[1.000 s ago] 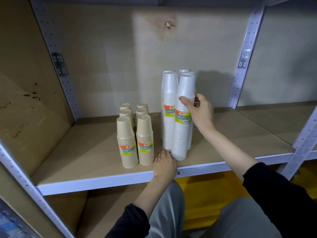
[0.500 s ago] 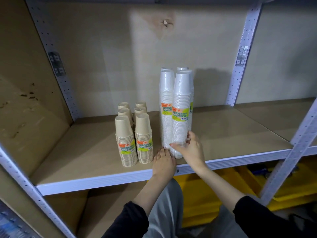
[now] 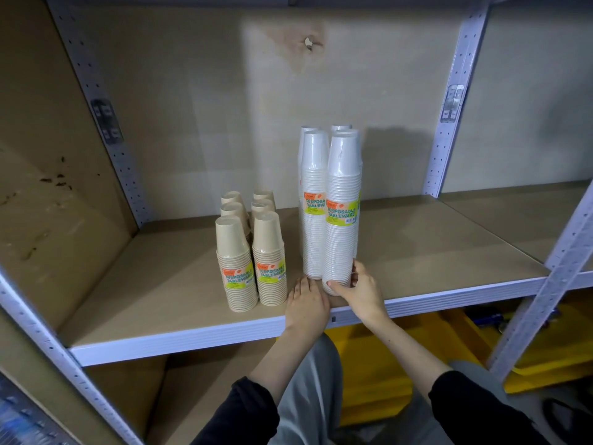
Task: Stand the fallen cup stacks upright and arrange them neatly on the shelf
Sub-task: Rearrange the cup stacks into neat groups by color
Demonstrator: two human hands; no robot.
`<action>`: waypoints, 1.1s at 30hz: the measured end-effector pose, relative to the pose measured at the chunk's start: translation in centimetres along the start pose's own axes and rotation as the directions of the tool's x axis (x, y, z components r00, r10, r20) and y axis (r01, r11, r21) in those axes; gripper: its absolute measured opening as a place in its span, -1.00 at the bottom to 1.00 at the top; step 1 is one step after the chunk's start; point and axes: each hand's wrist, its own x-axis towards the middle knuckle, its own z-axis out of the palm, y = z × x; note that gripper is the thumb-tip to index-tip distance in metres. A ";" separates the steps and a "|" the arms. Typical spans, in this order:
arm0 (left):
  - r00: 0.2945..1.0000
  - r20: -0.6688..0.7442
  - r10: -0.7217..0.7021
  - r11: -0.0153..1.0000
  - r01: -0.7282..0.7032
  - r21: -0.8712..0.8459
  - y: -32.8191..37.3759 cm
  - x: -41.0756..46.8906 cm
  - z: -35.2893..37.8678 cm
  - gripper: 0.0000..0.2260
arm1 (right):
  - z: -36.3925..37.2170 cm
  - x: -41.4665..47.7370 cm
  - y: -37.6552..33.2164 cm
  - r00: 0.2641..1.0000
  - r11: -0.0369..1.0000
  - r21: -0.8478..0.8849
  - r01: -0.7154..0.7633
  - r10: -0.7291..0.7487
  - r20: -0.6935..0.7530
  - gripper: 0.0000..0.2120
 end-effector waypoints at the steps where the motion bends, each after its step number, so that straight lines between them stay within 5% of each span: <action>1: 1.000 0.001 -0.001 1.000 0.001 -0.001 0.0 0.0 0.0 -0.57 | -0.2 0.1 0.1 1.000 1.000 0.021 -0.005 0.004 0.021 -0.33; 25: 0.999 0.032 -0.027 0.999 0.028 -0.020 0.0 0.0 -0.2 -0.53 | -1.1 0.6 1.3 0.993 0.986 0.164 -0.018 -0.002 0.121 -0.41; 29: 0.998 0.045 -0.041 0.996 0.044 -0.076 0.0 0.0 -0.6 -0.49 | -1.9 0.9 1.8 0.998 0.998 -0.051 0.027 -0.024 0.065 -0.35; 33: 0.993 0.111 -0.050 0.992 0.062 -0.109 0.1 0.1 -1.1 -0.40 | -2.9 1.7 2.2 0.990 0.941 -0.335 0.044 0.003 0.138 -0.07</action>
